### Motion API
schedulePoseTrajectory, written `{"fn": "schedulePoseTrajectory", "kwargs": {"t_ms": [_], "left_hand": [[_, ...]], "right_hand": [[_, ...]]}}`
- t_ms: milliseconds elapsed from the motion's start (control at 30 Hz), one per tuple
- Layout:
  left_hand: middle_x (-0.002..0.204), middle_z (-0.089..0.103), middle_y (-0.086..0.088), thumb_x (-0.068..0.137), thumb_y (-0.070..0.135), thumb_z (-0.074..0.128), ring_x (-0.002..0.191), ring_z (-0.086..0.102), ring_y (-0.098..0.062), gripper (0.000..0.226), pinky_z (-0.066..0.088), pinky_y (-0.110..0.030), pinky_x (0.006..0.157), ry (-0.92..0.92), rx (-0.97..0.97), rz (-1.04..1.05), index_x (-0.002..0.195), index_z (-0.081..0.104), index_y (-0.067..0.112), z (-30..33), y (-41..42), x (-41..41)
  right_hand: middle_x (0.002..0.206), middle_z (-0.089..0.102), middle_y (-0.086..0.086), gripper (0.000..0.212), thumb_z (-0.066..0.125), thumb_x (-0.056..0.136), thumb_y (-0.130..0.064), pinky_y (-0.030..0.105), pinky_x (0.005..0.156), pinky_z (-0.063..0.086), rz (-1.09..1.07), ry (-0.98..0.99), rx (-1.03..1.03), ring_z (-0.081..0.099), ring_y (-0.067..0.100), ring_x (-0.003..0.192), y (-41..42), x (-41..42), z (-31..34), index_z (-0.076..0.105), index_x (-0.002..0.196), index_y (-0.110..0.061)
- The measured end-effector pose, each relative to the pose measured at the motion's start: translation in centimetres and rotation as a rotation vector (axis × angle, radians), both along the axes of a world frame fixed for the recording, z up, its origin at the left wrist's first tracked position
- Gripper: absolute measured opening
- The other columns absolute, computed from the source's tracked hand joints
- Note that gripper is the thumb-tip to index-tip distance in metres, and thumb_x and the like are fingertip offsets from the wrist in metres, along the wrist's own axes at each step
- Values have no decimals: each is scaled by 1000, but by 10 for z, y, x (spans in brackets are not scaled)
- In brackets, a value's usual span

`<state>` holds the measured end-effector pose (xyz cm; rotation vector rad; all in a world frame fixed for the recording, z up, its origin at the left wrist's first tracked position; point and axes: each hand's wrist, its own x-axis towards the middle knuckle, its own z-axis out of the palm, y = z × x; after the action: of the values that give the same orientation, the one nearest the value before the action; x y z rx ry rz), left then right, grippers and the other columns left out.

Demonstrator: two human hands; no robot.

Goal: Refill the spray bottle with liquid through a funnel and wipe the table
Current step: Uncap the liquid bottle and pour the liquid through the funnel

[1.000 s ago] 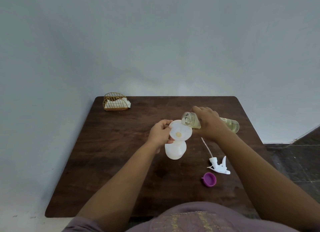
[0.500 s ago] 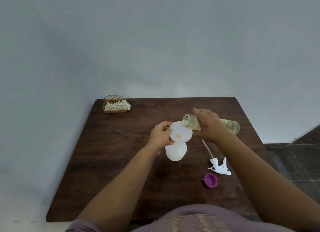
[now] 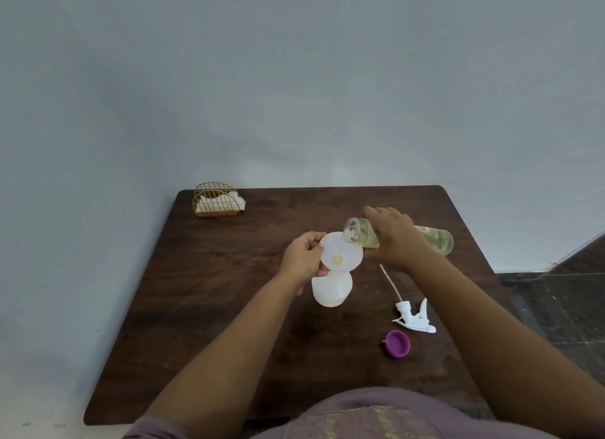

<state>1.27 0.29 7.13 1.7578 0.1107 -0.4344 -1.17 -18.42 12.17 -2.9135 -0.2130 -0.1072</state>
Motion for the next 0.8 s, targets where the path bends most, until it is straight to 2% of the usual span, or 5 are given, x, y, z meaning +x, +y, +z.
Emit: {"fn": "schedulePoseTrajectory", "kwargs": {"t_ms": [367, 600, 800], "left_hand": [[107, 61, 5, 100, 11, 49, 85, 65, -14, 26, 61, -27, 66, -12, -11, -5, 122, 61, 19, 4, 0, -2], [103, 64, 4, 99, 11, 52, 88, 68, -17, 20, 62, -34, 73, -20, -47, -15, 112, 61, 23, 11, -1, -3], [109, 64, 1, 98, 12, 53, 92, 68, -20, 23, 62, -38, 76, -13, -50, -13, 118, 62, 19, 12, 1, -4]], "right_hand": [[90, 54, -2, 43, 75, 70, -34, 34, 74, 37, -9, -5, -9, 50, 22, 88, 1, 0, -3, 49, 99, -17], [88, 53, -3, 43, 73, 68, -31, 35, 75, 40, -18, 5, -35, 49, 21, 85, 2, 0, -3, 48, 99, -18], [90, 54, -2, 43, 73, 69, -31, 35, 76, 39, -20, 2, -40, 49, 21, 87, 4, -1, -2, 49, 102, -17]]}}
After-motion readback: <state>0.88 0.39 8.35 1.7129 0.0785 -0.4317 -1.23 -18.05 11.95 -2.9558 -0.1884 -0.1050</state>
